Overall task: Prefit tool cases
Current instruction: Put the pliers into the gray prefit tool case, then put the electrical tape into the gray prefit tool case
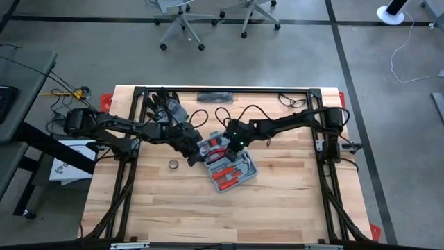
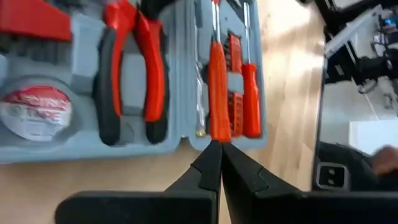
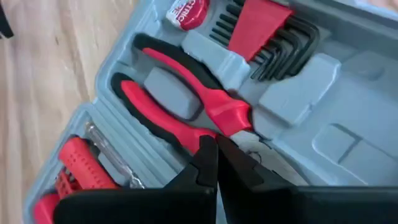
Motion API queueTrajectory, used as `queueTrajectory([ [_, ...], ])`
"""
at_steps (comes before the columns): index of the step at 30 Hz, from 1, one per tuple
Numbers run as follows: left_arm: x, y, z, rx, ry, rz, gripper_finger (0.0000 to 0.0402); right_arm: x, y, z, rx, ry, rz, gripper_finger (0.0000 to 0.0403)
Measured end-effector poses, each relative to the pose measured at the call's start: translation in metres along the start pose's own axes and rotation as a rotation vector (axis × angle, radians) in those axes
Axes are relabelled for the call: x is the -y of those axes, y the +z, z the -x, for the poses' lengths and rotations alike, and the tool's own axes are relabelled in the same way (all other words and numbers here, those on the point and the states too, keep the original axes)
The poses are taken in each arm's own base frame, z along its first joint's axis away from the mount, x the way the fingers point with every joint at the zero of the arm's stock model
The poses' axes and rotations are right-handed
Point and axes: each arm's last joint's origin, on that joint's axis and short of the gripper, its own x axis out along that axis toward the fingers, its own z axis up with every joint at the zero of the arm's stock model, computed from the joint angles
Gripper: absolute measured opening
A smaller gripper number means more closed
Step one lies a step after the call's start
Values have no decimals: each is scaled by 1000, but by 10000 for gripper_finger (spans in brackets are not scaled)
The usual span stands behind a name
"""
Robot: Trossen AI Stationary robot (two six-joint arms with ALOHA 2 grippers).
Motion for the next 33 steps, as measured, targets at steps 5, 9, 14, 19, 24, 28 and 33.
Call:
queueTrajectory([
  [5,0,-2,3,-23,0,6,3,-2,2,15,10,-9,-2,0],
  [9,5,-5,14,-26,1,4,3,-14,12,44,88,8,40,0],
  [14,3,-33,37,-183,174,26,3,-20,13,72,116,-54,79,0],
  [19,-4,-62,60,-314,465,45,3,-21,13,89,139,-116,107,0],
  [24,-4,-67,68,-257,574,57,16,-17,16,93,150,-126,107,0],
  [28,-5,-66,65,-236,591,95,57,-14,17,94,152,-133,99,0],
  [33,-8,-65,57,-253,628,87,112,-13,17,94,158,-150,97,0],
])
